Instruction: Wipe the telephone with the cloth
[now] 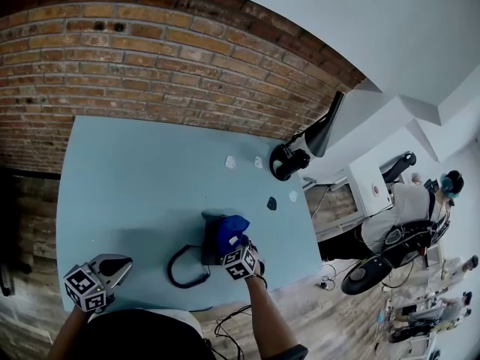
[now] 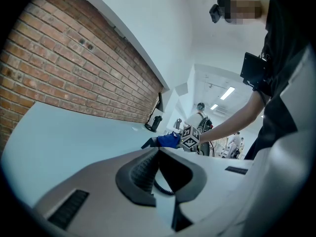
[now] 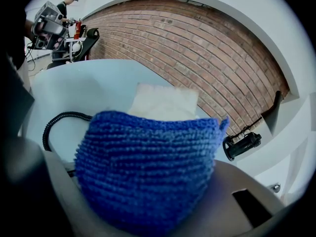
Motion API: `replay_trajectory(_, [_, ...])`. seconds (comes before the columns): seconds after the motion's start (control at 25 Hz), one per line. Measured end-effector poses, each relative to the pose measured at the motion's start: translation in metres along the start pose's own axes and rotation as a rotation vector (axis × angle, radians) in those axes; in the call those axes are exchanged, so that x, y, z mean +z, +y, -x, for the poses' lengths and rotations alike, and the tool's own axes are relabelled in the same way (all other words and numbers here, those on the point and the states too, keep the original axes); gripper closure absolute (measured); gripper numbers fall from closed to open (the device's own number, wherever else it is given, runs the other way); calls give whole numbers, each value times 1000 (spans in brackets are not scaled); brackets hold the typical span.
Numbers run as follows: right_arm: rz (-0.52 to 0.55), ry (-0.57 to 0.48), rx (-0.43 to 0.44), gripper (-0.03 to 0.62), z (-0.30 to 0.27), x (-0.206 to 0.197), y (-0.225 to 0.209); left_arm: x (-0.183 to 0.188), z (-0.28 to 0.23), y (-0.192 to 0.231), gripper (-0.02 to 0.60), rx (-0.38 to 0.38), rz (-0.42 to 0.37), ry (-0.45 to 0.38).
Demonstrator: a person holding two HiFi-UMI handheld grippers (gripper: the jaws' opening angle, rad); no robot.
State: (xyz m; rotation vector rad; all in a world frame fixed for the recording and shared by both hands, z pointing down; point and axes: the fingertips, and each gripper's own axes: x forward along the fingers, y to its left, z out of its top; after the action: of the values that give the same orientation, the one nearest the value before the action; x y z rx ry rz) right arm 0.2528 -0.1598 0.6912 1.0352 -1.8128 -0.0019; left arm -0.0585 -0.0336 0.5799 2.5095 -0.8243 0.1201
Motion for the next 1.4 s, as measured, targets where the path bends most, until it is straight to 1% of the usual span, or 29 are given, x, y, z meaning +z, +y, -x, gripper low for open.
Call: replay_trajectory(1.4, [-55, 25, 60, 526, 17, -36, 60, -9, -1, -5, 555, -20, -1, 7])
